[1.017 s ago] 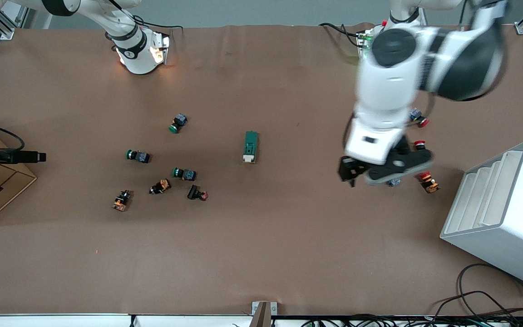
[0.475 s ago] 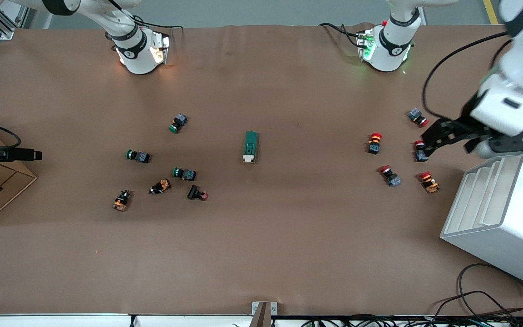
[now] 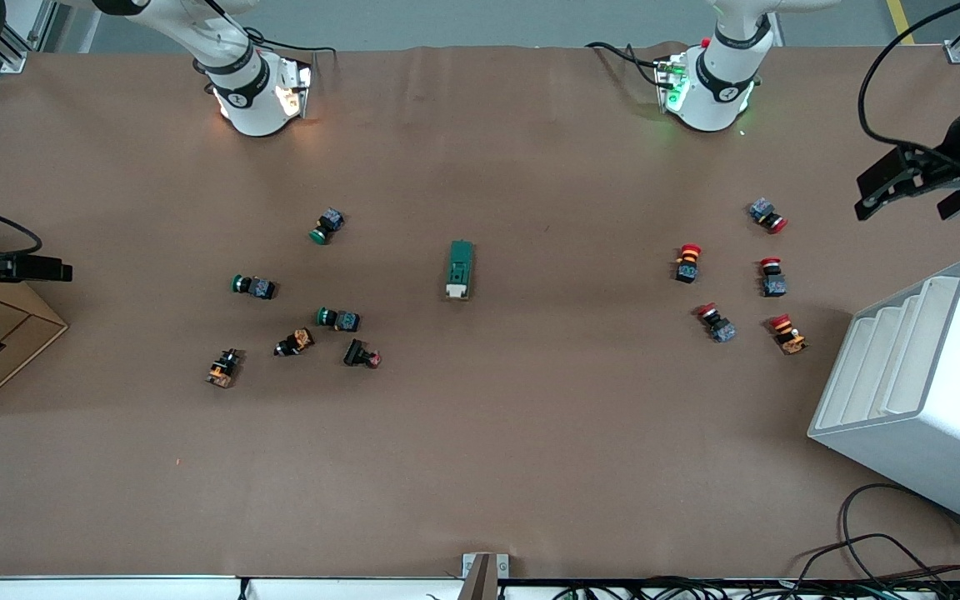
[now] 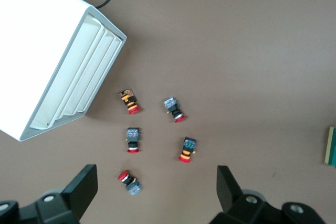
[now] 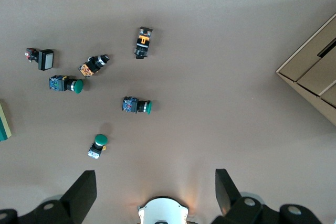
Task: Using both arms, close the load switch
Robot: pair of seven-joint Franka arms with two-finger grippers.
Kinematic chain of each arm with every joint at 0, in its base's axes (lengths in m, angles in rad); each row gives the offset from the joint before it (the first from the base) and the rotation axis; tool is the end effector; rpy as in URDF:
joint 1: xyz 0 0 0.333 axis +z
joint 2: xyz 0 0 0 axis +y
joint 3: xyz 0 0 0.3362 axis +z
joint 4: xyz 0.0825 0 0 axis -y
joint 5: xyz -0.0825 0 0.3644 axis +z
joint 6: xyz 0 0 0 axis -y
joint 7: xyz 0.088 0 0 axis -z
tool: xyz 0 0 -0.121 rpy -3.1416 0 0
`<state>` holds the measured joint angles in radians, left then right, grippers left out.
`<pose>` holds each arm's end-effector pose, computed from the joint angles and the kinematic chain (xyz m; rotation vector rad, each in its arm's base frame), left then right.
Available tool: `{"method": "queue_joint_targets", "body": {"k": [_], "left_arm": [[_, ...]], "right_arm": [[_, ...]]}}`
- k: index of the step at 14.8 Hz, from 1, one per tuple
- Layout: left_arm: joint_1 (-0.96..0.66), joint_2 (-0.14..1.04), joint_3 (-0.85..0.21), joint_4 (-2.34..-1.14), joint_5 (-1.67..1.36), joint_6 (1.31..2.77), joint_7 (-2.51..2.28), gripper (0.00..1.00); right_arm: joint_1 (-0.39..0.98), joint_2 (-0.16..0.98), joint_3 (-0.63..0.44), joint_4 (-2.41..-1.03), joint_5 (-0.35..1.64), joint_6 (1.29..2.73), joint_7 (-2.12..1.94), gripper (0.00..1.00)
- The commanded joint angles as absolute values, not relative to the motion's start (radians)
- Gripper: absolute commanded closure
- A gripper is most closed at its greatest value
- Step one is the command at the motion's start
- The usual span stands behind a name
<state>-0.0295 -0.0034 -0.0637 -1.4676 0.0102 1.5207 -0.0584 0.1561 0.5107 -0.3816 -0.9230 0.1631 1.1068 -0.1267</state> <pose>0.5274 -0.0481 0.6744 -3.1338 0.0533 -0.0895 0.6250 -0.0415 0.5874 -3.0867 0.0464 0.4644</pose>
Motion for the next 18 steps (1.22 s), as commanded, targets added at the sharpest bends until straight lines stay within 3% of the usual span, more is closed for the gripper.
{"method": "queue_joint_targets", "body": {"k": [1, 5, 8, 10, 12, 14, 18], "left_arm": [[-0.014, -0.064, -0.057, -1.548, -0.012, 1.519, 0.020, 0.00], [-0.011, -0.109, -0.057, -1.591, -0.017, 1.522, 0.017, 0.00], [-0.011, -0.112, -0.061, -1.598, -0.017, 1.528, -0.001, 0.00], [-0.012, -0.117, -0.069, -1.598, -0.014, 1.529, -0.005, 0.00], [-0.012, -0.118, -0.071, -1.597, -0.008, 1.539, -0.005, 0.00], [-0.012, -0.118, -0.072, -1.595, -0.005, 1.545, -0.005, 0.00], [-0.018, -0.118, -0.078, -1.595, -0.005, 1.531, 0.006, 0.00]], "right_arm": [[0.167, 0.449, -0.365, -0.942, 0.147, 1.094, -0.124, 0.00], [0.173, 0.408, -0.361, -1.000, 0.141, 1.098, -0.124, 0.00], [0.146, 0.361, -0.286, -1.055, 0.095, 1.121, -0.121, 0.00], [0.095, 0.286, -0.180, -1.167, 0.039, 1.195, -0.115, 0.00], [0.026, 0.148, -0.059, -1.370, -0.006, 1.323, -0.095, 0.00], [0.005, 0.033, -0.022, -1.538, -0.015, 1.426, -0.091, 0.00], [0.002, -0.015, -0.015, -1.578, -0.020, 1.436, -0.092, 0.00]]}}
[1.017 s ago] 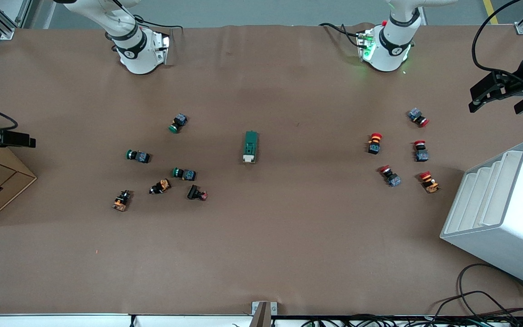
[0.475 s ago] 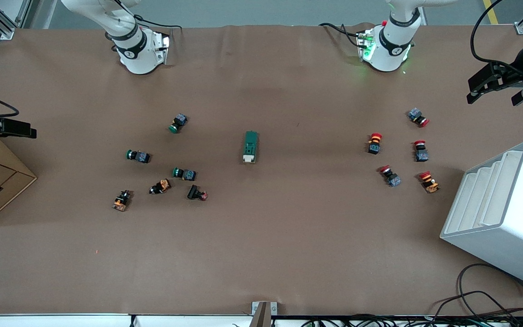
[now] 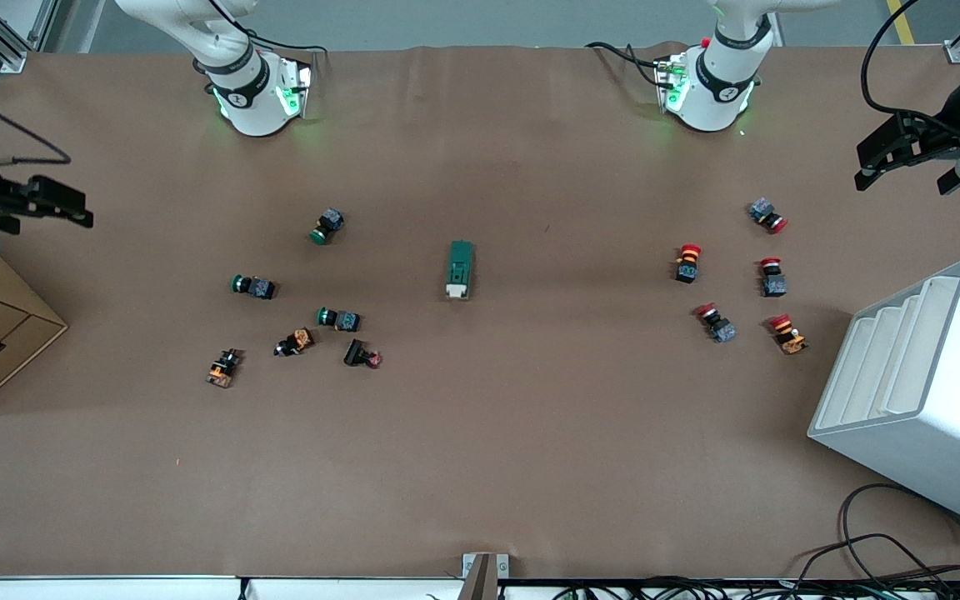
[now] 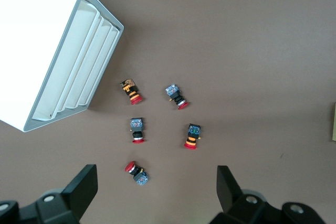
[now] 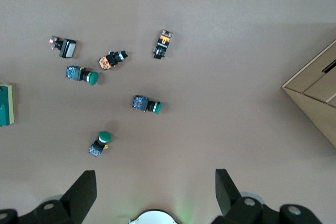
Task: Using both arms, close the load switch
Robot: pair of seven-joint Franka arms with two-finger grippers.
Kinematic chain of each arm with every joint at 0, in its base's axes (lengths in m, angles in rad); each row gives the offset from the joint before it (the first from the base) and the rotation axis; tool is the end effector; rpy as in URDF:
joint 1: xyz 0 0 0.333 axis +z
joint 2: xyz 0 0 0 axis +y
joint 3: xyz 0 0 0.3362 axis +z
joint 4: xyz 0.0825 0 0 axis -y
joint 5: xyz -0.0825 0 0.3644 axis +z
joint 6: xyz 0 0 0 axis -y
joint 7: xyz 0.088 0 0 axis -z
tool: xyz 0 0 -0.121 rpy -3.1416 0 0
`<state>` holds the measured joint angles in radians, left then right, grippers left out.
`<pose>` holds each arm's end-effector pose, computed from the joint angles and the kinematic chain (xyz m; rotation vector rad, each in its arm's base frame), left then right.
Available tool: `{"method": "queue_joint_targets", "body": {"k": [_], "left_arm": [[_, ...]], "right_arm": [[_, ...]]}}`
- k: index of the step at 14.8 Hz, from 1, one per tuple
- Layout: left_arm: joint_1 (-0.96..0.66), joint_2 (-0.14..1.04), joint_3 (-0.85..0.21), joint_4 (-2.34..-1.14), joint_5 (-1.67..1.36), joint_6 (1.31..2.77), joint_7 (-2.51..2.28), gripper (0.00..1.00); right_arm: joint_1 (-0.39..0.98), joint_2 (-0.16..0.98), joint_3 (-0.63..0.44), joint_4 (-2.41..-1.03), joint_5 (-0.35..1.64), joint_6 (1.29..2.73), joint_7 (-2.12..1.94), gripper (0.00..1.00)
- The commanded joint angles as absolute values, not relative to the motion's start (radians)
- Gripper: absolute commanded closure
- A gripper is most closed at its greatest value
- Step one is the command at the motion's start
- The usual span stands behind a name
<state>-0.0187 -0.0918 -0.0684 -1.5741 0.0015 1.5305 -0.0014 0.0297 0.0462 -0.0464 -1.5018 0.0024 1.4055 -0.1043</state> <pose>0.4988 -0.0454 0.6730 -3.1322 0.1339 -0.0757 0.5302 -0.0079 0.6236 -3.1218 -0.1370 0.2225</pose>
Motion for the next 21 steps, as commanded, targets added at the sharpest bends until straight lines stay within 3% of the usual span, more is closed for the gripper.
{"method": "queue_joint_targets", "body": {"k": [1, 11, 21], "left_arm": [[-0.017, -0.118, -0.090, -1.595, -0.005, 1.529, 0.005, 0.00], [-0.009, -0.109, -0.118, -1.588, -0.015, 1.532, 0.017, 0.00], [-0.003, -0.104, -0.117, -1.568, -0.009, 1.529, 0.005, 0.00]], "right_arm": [[-0.008, -0.031, -0.005, -1.580, -0.020, 1.431, -0.094, 0.00], [-0.044, -0.146, 0.041, -1.628, -0.028, 1.414, -0.094, 0.00], [0.014, -0.158, -0.024, -1.631, -0.020, 1.410, -0.094, 0.00]]}}
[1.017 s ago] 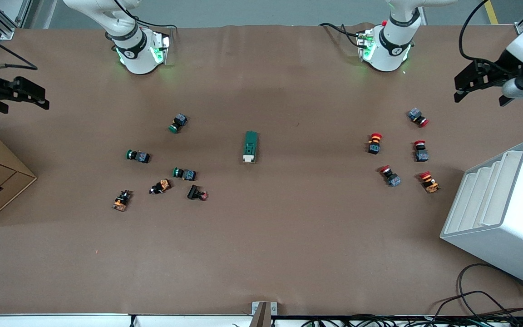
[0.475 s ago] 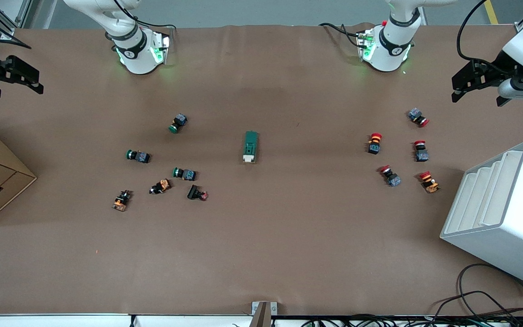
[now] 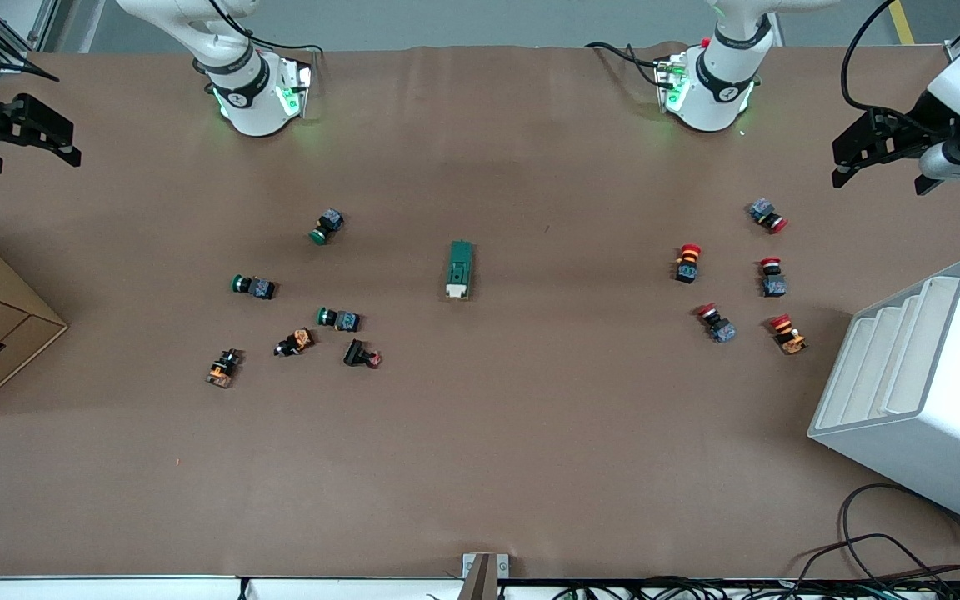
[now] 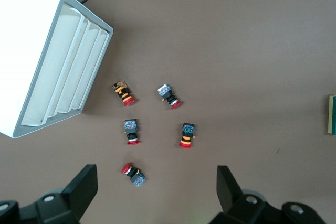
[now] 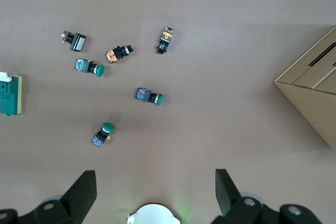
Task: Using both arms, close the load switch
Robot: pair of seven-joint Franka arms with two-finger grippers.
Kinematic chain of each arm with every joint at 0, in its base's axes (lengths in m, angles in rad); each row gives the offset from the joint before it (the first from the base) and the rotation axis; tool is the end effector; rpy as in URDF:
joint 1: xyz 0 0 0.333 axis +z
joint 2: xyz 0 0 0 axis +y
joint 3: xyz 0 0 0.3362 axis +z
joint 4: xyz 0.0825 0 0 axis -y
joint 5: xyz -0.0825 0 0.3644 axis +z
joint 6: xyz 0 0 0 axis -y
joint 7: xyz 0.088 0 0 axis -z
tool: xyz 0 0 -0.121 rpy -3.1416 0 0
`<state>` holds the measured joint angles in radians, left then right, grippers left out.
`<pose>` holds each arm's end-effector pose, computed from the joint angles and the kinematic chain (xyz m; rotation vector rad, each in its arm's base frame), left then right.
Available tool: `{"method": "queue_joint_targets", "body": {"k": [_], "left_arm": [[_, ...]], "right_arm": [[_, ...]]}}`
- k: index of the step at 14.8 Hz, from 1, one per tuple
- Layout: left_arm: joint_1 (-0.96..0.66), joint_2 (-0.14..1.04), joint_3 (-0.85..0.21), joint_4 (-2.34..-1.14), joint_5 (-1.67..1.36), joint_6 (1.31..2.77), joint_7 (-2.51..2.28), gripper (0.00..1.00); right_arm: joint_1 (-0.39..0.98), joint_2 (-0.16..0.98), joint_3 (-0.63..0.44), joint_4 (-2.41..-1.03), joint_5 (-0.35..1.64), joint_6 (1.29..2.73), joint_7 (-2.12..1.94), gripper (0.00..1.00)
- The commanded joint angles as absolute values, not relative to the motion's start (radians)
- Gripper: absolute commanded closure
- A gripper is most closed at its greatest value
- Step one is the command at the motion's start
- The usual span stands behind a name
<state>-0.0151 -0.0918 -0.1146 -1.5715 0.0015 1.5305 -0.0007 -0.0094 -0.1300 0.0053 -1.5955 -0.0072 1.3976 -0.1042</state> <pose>0.4963 -0.0679 0.6740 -3.1254 0.2014 -0.0797 0.4715 -0.0027 0.6707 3.1318 0.1552 -0.1070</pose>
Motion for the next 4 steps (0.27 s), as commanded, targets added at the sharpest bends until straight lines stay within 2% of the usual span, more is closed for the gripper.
{"method": "queue_joint_targets", "body": {"k": [1, 4], "left_arm": [[-0.003, -0.104, -0.117, -1.568, -0.009, 1.529, 0.005, 0.00], [-0.003, -0.104, -0.117, -1.568, -0.008, 1.529, 0.006, 0.00]], "right_arm": [[0.011, -0.158, -0.025, -1.631, -0.017, 1.410, -0.094, 0.00], [0.008, -0.158, -0.025, -1.626, -0.008, 1.414, -0.086, 0.00]]}}
